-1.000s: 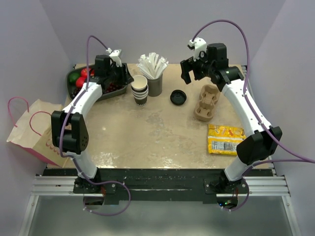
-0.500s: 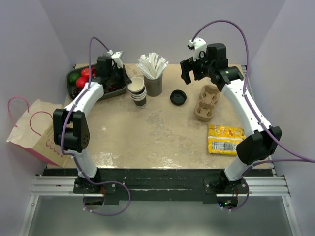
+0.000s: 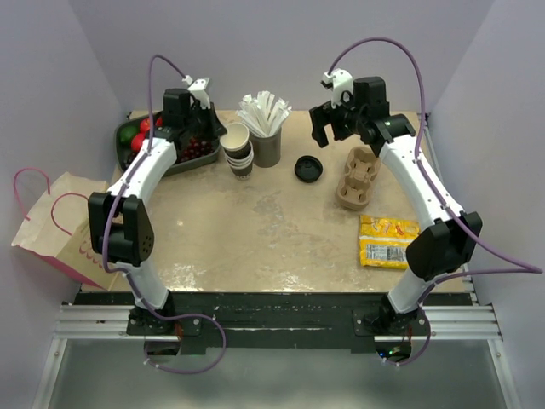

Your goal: Pack the takeout coffee

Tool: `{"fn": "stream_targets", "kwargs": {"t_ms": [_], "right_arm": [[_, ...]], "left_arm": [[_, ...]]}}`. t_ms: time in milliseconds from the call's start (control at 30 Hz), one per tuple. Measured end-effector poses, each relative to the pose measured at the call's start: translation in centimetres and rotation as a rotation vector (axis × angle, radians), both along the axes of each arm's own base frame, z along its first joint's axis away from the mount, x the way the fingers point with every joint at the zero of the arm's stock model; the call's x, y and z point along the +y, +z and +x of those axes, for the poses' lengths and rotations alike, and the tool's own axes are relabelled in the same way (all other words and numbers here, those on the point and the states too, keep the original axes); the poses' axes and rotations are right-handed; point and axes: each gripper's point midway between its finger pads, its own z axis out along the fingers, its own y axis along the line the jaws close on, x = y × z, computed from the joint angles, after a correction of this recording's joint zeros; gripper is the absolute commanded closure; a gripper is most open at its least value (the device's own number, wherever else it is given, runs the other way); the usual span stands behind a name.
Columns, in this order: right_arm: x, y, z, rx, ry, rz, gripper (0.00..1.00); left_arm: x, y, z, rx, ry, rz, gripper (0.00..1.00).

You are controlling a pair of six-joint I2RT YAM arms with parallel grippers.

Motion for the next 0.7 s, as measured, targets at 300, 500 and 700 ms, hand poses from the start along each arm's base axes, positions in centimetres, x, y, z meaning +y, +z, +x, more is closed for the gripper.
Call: {"fn": "stream_targets", "kwargs": {"t_ms": [300, 500, 700], "right_arm": [[0.1, -0.7, 0.2, 0.019, -0.001, -0.004, 0.01], [0.1, -0.7, 0.1, 0.020, -0.003, -0.001, 0.01], [0.1, -0.7, 0.1, 0.021, -0.003, 0.000, 0.01]], "left_arm": [[0.3, 0.6, -0.9, 0.061, 0.035, -0.066, 1.00], [0.9, 3.3, -0.7, 0.028, 0.028, -0.074, 1.00], [0.8, 10.9, -1.0, -0.144, -0.043, -0.070, 1.00]]}}
